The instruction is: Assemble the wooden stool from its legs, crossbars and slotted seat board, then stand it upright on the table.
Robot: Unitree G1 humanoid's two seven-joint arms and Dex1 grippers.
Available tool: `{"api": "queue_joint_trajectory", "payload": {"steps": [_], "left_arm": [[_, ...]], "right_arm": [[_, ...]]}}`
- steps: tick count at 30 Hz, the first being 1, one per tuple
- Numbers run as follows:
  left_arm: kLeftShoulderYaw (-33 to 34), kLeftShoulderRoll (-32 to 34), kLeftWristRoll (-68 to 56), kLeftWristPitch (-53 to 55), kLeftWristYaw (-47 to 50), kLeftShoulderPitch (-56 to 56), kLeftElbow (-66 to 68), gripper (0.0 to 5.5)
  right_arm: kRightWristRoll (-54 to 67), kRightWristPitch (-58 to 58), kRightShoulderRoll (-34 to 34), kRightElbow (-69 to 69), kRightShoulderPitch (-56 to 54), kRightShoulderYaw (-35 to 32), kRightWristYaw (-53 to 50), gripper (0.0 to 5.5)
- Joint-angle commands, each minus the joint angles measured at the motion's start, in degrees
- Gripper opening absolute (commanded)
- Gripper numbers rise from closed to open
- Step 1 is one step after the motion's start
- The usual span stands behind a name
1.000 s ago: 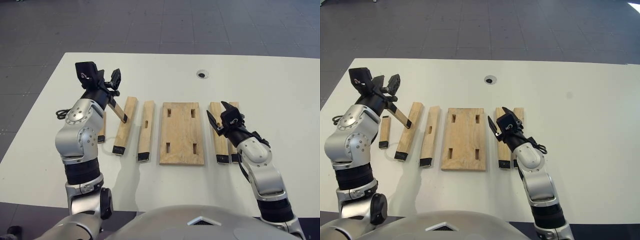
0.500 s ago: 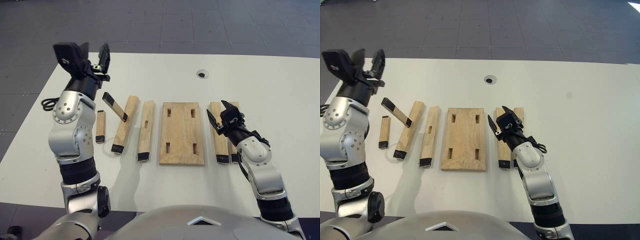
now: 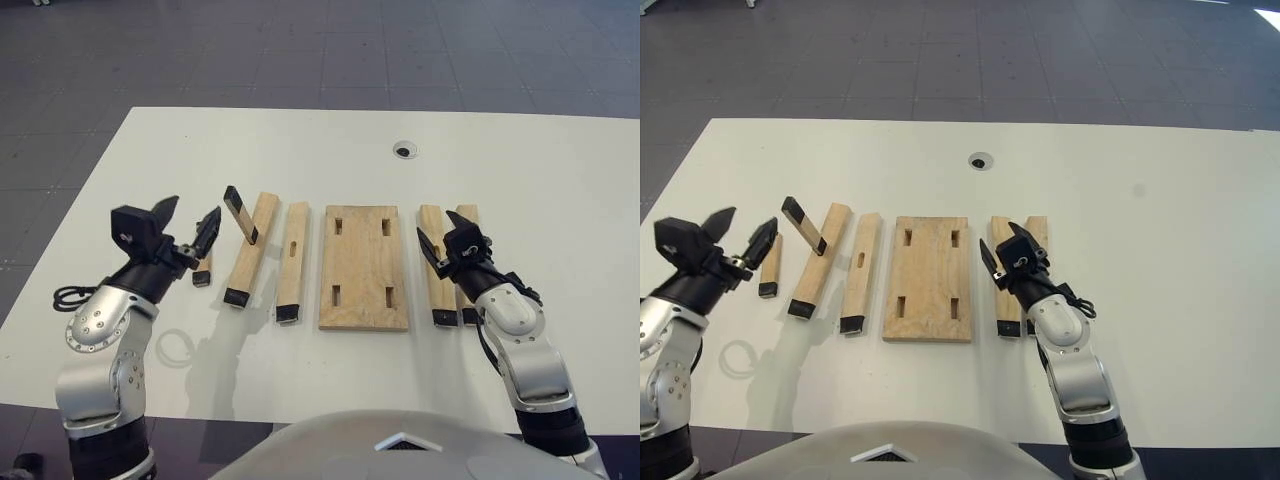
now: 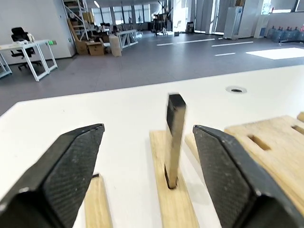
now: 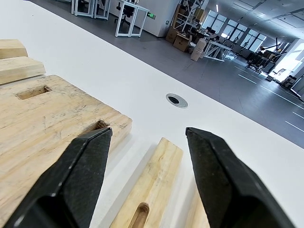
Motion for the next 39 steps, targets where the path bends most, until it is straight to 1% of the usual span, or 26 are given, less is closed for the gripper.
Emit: {"api": "queue_joint_trajectory", "payload": {"steps": [1, 4, 8, 13, 18, 20, 22, 25, 27, 28, 30, 32, 35, 37, 39], "left_arm": [[-4.76, -0.81, 5.07, -0.7, 1.35, 4.81, 0.8, 3.46], [-8.6, 0.25, 9.83, 0.02, 2.62, 4.95, 2.98, 3.46], [-11.85, 0.46, 13.68, 3.23, 4.53, 4.28, 4.88, 3.46], [-14.11, -0.88, 15.18, 7.28, 6.53, 4.75, 4.06, 3.46], [-14.48, -2.59, 14.99, 11.06, 8.65, 4.01, 3.91, 3.46], [-14.07, -3.4, 13.93, 11.89, 8.83, 3.55, 4.21, 3.2], [-13.78, -4.16, 13.17, 12.83, 8.94, 3.02, 4.18, 2.78], [-14.9, -3.38, 15.07, 12.8, 9.58, 2.95, 3.99, 2.3], [-14.71, -2.96, 16.19, 12.23, 10.32, 2.35, 4.48, 2.11], [-14.57, -2.78, 16.76, 11.64, 10.56, 1.62, 4.93, 2.1], [-13.9, -2.9, 16.93, 10.89, 11.03, -1.21, 5.76, 2.1], [-11.75, -5.05, 14.15, 9.37, 11.5, -7.26, 6.69, 2.1], [-7.72, -9.4, 4.94, 9.16, 10.94, -23.71, 8.96, 2.09], [-6.21, -11.16, -0.34, 10.93, 10.02, -31.81, 11.57, 2.09], [-5.58, -11.7, -5.29, 11.5, 6.94, -37.96, 15.92, 2.09]], "right_arm": [[-0.34, 0.62, -0.65, -0.62, -0.59, -0.49, 0.49, 2.86], [-0.42, 0.53, -0.58, -0.54, -0.63, -0.23, 0.52, 2.86], [-0.46, 0.44, -0.52, -0.32, -0.86, -0.09, 0.49, 2.86], [-0.4, 0.41, -0.7, -0.19, -1.06, -0.02, 0.76, 2.86], [-0.47, 0.53, -0.74, -0.05, -1.38, 0.0, 0.99, 2.86], [-0.51, 0.56, -0.7, -0.02, -1.4, -0.02, 1.04, 2.86], [-0.55, 0.6, -0.66, -0.02, -1.39, -0.02, 1.05, 2.86], [-0.59, 0.6, -0.61, -0.13, -1.28, -0.08, 0.94, 2.86], [-0.58, 0.63, -0.59, -0.06, -1.51, -0.11, 0.95, 2.86], [-0.58, 0.63, -0.55, 0.0, -1.63, -0.14, 0.91, 2.86], [-0.51, 0.74, -0.43, 0.03, -1.89, -0.25, 0.82, 2.86], [1.45, 1.72, 0.72, 0.09, -2.41, -1.58, 0.68, 2.86], [11.7, 7.66, 4.69, 0.14, -5.69, -7.76, 1.99, 2.86], [17.86, 12.63, 5.3, 0.69, -7.92, -9.97, 4.79, 2.86], [25.11, 19.17, 5.12, 0.6, -9.79, -11.56, 8.18, 3.19]]}}
